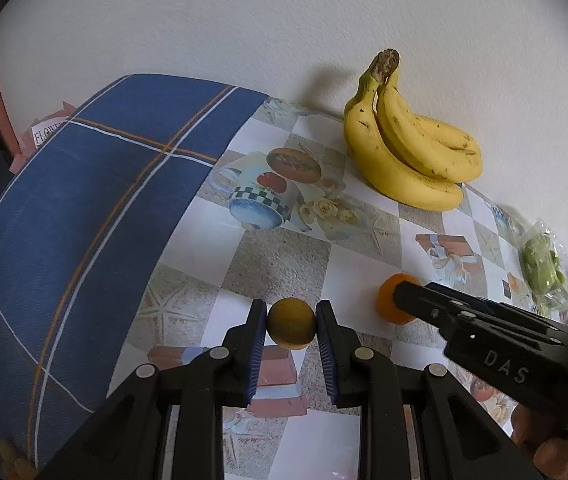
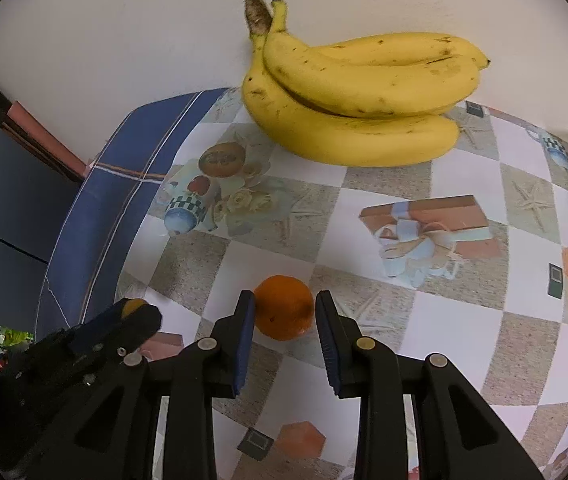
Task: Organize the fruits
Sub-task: 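Grasp the orange mandarin with the right gripper while the left gripper holds the yellow fruit, then carry the yellow fruit and mandarin over the steel bowl with both grippers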
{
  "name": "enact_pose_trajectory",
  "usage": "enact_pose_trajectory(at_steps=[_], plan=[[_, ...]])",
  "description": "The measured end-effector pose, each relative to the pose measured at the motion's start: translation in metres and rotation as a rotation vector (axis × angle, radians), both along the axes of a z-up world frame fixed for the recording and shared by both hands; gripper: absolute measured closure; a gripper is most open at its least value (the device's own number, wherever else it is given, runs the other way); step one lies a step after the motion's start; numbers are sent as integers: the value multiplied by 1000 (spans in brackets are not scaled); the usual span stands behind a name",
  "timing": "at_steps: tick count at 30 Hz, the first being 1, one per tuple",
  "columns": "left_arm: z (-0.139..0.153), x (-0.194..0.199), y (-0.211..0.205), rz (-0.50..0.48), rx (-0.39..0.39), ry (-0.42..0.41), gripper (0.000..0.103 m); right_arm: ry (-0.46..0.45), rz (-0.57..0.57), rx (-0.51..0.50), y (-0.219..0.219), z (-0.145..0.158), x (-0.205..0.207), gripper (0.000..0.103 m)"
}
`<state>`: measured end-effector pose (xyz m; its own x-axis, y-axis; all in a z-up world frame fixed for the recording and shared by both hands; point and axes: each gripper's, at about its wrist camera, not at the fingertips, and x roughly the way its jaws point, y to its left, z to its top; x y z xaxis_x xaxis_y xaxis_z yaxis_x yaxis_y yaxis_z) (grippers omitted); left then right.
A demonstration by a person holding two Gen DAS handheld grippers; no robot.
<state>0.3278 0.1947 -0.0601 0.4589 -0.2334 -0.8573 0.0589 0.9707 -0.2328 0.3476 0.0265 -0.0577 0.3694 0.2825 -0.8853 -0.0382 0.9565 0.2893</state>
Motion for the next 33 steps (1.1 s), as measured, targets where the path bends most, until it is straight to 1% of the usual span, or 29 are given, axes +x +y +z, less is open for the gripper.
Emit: enact_pose_trajectory(at_steps=[4, 13, 17, 21, 26, 31, 33], plan=[[-3, 1, -1, 1, 1, 3, 76, -8, 14, -33, 7, 0, 1, 69], [-3, -1, -5, -6, 1, 6, 76, -4, 13, -46, 10, -2, 1, 69], [0, -1, -5, -10, 3, -2, 76, 1, 10, -44, 11, -3, 1, 69], [-1, -1, -3, -7, 5, -1, 76, 22, 12, -22, 12, -6, 0, 66], [-3, -2, -2, -1, 11, 3, 76, 22, 21, -22, 14, -8, -1, 66], [-5, -4, -2, 4, 13, 13, 76, 4, 26, -21, 15, -8, -3, 67], [-6, -4, -2, 11, 13, 27, 76, -10, 29, -39, 15, -5, -6, 68]])
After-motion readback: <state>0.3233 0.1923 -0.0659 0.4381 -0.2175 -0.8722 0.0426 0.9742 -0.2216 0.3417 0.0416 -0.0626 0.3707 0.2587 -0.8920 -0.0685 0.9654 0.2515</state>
